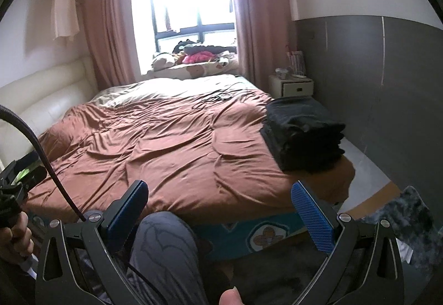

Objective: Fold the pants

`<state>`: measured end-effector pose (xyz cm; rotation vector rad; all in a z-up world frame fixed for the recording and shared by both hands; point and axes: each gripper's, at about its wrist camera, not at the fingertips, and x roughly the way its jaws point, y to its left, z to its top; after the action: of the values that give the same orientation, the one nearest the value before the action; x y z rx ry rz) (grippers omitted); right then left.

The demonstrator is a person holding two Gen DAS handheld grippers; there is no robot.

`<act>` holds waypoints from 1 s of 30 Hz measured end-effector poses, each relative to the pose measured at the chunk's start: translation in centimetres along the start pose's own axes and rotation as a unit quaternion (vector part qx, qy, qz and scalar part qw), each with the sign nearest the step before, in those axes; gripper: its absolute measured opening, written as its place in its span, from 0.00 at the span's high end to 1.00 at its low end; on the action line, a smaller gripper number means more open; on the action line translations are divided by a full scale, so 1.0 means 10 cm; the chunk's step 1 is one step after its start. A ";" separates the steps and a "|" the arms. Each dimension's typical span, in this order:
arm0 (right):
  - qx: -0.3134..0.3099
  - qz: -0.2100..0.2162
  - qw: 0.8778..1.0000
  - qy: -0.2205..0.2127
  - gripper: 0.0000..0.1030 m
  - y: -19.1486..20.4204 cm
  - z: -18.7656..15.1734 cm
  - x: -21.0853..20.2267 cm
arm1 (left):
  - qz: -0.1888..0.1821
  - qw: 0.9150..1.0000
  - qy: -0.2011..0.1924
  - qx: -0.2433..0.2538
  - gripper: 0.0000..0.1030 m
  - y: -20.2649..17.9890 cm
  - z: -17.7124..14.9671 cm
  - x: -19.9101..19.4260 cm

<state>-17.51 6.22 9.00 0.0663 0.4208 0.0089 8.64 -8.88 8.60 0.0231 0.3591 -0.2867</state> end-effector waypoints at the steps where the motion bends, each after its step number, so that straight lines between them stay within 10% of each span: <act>1: -0.001 0.004 1.000 0.001 0.00 0.03 -0.03 0.02 | 0.005 1.000 0.001 -0.003 0.00 0.02 -0.03 -0.02; 30: -0.010 -0.002 1.000 0.013 0.00 0.45 -0.33 0.19 | 0.038 0.999 0.020 -0.020 0.00 0.24 -0.43 -0.22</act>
<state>-17.06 10.95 5.54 0.0452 0.4464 0.0099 5.83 -5.69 5.25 0.0030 0.4033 -0.2045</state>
